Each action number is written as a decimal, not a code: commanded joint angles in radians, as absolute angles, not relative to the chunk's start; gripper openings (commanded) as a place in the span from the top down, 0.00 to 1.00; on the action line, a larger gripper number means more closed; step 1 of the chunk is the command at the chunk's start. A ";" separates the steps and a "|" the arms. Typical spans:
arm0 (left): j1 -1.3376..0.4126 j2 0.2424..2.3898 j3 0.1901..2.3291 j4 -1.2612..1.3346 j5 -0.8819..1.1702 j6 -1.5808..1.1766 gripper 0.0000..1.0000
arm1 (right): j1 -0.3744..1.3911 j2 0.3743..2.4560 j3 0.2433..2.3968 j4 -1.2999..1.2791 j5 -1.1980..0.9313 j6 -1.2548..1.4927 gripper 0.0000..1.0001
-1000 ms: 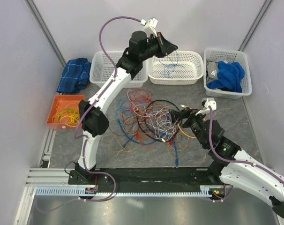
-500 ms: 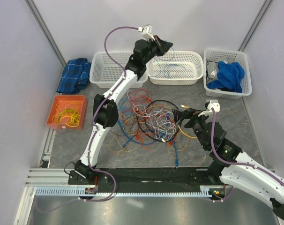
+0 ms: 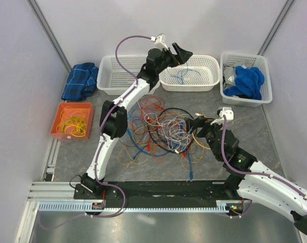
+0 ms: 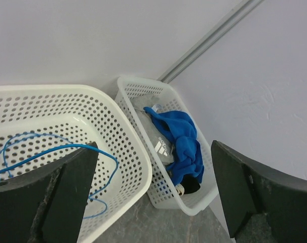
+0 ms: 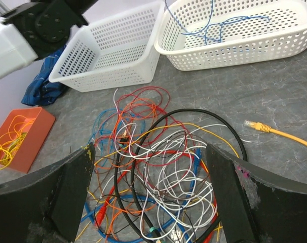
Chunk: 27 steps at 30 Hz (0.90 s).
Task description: Untangle the cables
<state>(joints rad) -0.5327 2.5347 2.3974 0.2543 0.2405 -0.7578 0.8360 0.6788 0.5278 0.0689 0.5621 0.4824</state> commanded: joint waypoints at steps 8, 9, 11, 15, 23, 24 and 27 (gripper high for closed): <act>-0.563 2.129 2.126 0.118 0.124 -0.621 0.00 | 0.838 0.712 0.486 0.123 0.581 0.531 0.02; -0.558 2.188 2.210 0.088 0.156 -0.624 0.00 | 0.838 0.710 0.485 0.121 0.571 0.541 0.02; -0.557 2.265 2.317 0.042 0.216 -0.634 0.00 | 0.838 0.692 0.474 0.118 0.566 0.558 0.02; -0.555 2.356 2.456 -0.074 0.235 -0.701 0.00 | 0.836 0.634 0.466 0.075 0.563 0.574 0.02; -0.578 1.751 1.636 -0.109 -0.239 -0.698 0.00 | 0.838 0.718 0.497 0.034 0.511 0.502 0.02; -0.580 1.690 1.464 -0.100 -0.250 -0.696 0.00 | 0.838 0.732 0.491 0.057 0.505 0.505 0.02; -0.589 1.540 1.207 -0.101 -0.268 -0.710 0.00 | 0.838 0.775 0.439 0.128 0.477 0.534 0.02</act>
